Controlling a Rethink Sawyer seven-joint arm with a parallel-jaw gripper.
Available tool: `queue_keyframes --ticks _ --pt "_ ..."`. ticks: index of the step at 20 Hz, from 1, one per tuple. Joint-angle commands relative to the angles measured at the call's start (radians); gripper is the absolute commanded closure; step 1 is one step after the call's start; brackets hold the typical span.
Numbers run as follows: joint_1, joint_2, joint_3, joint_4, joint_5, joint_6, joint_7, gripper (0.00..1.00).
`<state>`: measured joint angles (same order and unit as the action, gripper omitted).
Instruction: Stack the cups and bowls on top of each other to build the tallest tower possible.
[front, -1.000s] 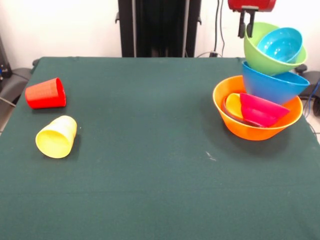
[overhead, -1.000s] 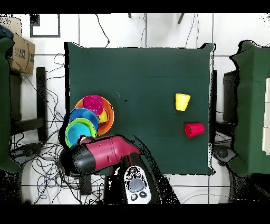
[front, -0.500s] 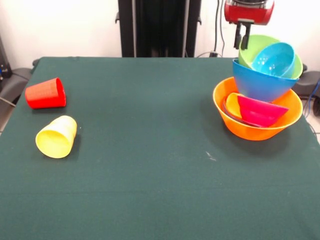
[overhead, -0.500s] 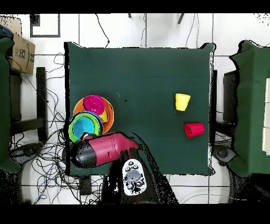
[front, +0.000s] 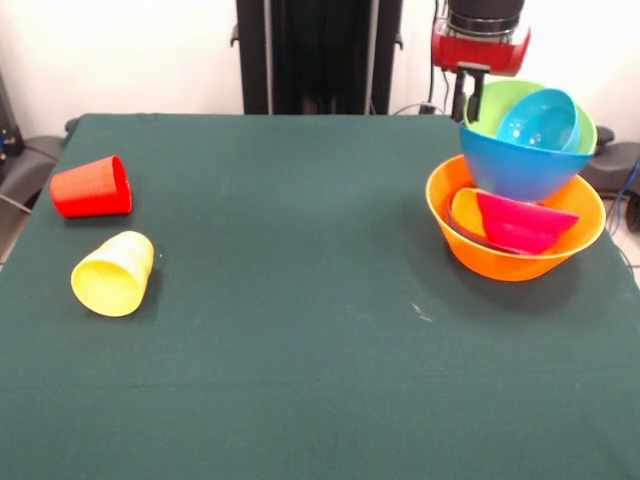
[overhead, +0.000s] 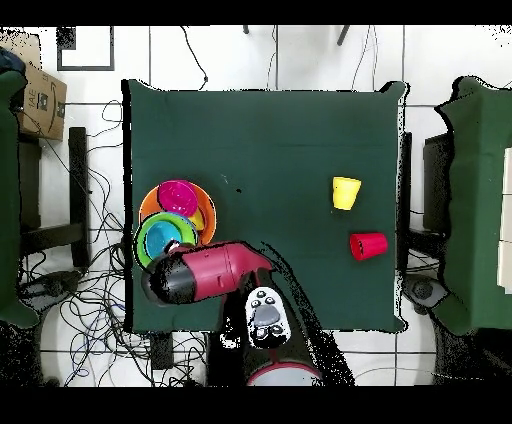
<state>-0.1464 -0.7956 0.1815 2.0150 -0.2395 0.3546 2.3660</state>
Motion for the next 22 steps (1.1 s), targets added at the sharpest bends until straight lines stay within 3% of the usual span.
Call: queue_keyframes --ticks 1,7,8,22 --pt "-0.028 0.086 -0.020 -0.085 -0.102 -0.073 -0.016 1.00" --pt "-0.059 0.126 -0.010 -0.136 -0.138 -0.073 -0.042 1.00" --pt "-0.052 0.129 -0.021 -0.142 -0.146 -0.079 -0.025 0.00" --pt "0.004 0.151 -0.073 -0.199 -0.174 -0.089 0.018 0.00"
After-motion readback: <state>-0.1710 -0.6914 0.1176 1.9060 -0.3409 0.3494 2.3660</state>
